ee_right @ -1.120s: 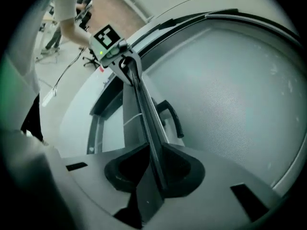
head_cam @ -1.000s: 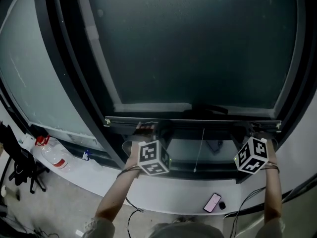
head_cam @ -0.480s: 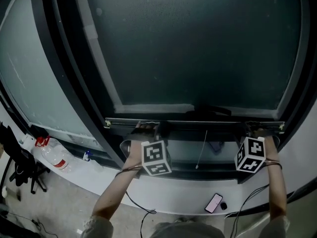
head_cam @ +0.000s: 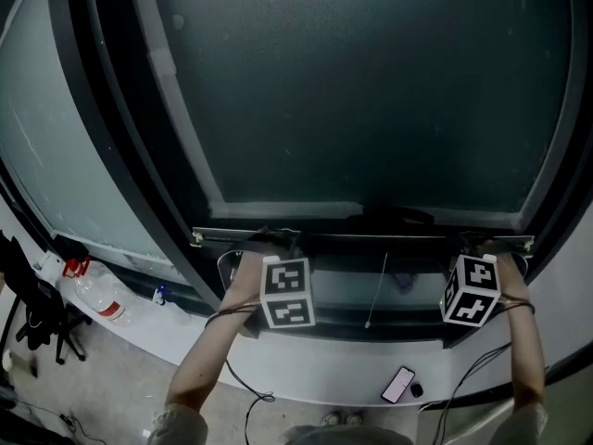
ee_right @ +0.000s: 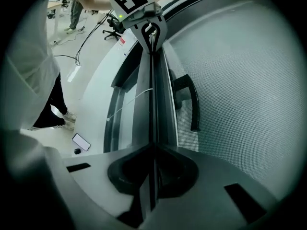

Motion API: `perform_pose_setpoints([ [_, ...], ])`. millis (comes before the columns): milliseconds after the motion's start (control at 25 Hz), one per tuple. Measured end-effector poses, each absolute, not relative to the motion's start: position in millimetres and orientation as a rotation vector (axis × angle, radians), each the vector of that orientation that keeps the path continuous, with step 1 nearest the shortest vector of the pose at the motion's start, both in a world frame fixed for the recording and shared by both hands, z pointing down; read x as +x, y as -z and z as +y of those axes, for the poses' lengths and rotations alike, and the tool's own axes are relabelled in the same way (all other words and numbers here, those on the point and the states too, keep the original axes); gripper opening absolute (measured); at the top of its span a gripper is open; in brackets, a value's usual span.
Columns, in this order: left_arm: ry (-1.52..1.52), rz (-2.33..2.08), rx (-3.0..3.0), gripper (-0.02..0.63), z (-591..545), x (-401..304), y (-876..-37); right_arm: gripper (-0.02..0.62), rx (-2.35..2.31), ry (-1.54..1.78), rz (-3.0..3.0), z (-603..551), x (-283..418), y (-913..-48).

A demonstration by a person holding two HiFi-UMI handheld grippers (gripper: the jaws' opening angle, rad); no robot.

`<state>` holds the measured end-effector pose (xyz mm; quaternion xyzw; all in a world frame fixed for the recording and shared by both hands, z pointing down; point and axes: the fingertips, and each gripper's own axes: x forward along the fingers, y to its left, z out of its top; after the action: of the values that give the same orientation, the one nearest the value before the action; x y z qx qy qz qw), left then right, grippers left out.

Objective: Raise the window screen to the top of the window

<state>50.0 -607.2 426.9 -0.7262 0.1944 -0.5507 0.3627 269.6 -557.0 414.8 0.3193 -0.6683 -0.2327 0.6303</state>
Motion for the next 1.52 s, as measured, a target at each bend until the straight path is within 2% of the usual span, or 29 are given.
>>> perform_pose_setpoints([
  [400,1.630,0.365,-1.961,0.018,-601,49,-431,0.017,0.588,0.341,-1.576,-550,265,-414],
  [800,1.574,0.397,-2.004,0.018,-604,50,-419,0.017,0.624,0.389,-1.601,-550,269,-404],
  [1520,1.217,0.779,-1.760,0.020,-620,46,-201,0.017,0.908,0.798,-1.445,-565,268,-190],
])
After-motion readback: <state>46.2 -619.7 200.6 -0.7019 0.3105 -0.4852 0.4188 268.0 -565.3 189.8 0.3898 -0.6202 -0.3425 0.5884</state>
